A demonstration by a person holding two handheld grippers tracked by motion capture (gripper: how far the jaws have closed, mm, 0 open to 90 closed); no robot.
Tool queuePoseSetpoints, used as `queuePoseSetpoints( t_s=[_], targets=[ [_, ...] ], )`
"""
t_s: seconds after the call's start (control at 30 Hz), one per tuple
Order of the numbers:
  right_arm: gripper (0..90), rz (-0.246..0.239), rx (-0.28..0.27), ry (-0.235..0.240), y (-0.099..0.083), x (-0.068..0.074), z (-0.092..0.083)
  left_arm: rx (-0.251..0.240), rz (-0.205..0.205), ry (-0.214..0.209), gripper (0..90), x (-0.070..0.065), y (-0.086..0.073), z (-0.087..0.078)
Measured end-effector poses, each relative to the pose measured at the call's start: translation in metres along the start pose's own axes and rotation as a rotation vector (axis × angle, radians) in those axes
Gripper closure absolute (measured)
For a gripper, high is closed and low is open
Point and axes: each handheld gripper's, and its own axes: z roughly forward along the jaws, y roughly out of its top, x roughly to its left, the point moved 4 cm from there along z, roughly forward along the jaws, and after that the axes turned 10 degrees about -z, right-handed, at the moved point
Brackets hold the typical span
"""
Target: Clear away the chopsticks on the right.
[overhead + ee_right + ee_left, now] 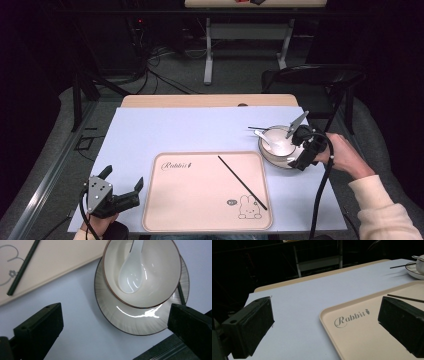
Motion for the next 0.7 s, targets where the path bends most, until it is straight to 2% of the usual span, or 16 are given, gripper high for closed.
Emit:
queuePoseSetpoints(
  t_s=[0.17,0.2,0.23,0.43,0.53,0.57,0.63,0.67,0.7],
  targets=[
    [0.0,-0.025,0.002,0.016,-0.008,-0.024,-0.003,0.002,0.002,0.0,0.0,0.0,0.0,0.0],
    [0.0,-0.025,0.002,0.016,-0.008,-0.024,-0.003,0.002,0.001,0.0,0.0,0.0,0.0,0.0],
    [0.0,-0.057,-0.016,0.014,-0.01,-0.033,-0.005,0.001,-0.001,0.001,0.0,0.0,0.0,0.0],
    [0.0,-0.082,0.013,-0.007,-0.018,-0.06,-0.008,0.004,0.003,0.001,0.0,0.0,0.0,0.001],
    [0.0,-0.091,0.012,-0.006,-0.019,-0.067,-0.008,0.003,0.003,0.002,0.0,0.0,0.0,0.001],
    [0.0,-0.09,0.023,-0.012,-0.02,-0.074,-0.006,0.005,0.003,0.001,0.0,0.0,0.0,0.0],
    [0.0,-0.109,0.016,-0.022,-0.019,-0.08,-0.004,0.005,0.003,0.001,0.0,0.0,0.0,0.001],
    [0.0,-0.124,0.03,-0.022,-0.02,-0.082,-0.002,0.005,0.004,-0.001,0.0,0.0,0.0,0.0],
    [0.0,-0.112,0.034,-0.018,-0.02,-0.082,0.0,0.005,0.003,0.001,0.0,0.0,0.0,0.0]
  ],
)
